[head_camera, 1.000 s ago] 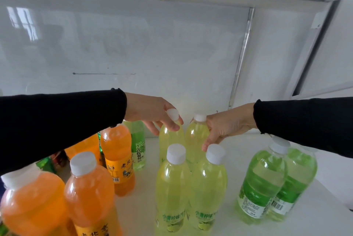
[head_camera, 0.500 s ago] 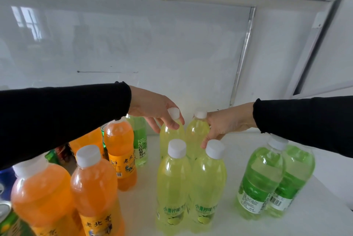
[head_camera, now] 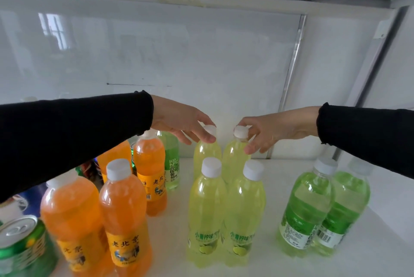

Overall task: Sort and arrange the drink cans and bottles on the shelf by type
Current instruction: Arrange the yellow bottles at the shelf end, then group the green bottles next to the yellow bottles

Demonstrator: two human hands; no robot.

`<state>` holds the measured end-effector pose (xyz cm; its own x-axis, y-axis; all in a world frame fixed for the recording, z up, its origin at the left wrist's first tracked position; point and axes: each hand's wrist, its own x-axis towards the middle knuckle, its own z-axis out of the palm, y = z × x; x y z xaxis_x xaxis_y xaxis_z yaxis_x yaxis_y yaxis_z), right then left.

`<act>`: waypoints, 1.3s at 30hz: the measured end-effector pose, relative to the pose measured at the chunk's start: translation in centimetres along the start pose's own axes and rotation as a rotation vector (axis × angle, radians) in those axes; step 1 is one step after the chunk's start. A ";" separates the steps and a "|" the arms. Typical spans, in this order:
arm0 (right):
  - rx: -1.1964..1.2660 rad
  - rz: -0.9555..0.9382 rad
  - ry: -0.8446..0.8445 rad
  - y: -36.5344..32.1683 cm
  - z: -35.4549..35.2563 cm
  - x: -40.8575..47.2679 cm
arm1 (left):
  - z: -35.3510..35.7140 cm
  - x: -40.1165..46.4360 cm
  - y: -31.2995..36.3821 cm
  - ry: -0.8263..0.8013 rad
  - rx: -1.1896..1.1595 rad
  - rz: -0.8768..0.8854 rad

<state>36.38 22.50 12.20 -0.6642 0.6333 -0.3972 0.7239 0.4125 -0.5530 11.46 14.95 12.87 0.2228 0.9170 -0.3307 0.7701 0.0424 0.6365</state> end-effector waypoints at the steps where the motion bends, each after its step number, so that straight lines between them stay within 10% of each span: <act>1: -0.026 -0.006 0.020 -0.4 -0.3 -0.4 | -0.3 -0.3 0.0 0.021 0.029 0.010; 17: -0.177 -0.245 0.289 -9.6 -0.5 0.8 | -6.4 -10.8 -2.4 0.476 0.137 0.023; 39: -0.458 0.236 -0.091 -16.8 4.8 12.9 | -12.3 -14.6 -18.0 0.314 0.155 0.034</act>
<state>14.77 20.59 12.81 -0.4719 0.6928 -0.5452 0.8496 0.5225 -0.0714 -13.00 5.63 14.82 0.0741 0.9951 -0.0652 0.8523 -0.0293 0.5222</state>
